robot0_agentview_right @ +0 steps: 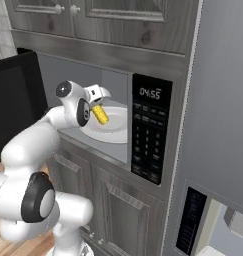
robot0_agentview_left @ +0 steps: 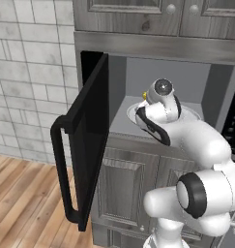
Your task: Pick the corn from the counter and place it in the microwave.
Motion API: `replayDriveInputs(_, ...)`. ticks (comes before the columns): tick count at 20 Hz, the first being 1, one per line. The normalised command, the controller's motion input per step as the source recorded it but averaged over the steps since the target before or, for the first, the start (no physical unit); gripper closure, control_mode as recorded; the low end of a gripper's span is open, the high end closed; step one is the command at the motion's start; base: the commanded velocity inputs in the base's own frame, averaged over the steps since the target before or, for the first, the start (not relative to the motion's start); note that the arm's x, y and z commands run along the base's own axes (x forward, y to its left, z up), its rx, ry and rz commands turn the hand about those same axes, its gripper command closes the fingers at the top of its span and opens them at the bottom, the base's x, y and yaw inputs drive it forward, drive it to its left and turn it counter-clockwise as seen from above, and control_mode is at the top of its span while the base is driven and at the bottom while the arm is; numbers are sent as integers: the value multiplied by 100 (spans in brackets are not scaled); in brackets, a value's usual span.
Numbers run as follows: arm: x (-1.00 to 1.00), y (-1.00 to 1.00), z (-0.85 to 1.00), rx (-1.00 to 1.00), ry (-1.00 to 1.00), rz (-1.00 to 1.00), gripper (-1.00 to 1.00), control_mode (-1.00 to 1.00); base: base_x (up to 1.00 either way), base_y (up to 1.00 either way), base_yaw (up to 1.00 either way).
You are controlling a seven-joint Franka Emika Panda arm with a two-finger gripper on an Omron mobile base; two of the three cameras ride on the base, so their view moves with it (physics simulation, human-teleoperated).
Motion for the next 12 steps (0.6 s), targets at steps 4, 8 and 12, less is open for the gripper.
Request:
replayDriveInputs(4,48,-31,-12,0,-3,0,100,-100,0,0,0)
replayDriveInputs(8,31,-47,-12,0,0,0,100,-100,0,0,0)
replayDriveInputs(12,6,-32,-19,0,1,0,100,-100,0,0,0)
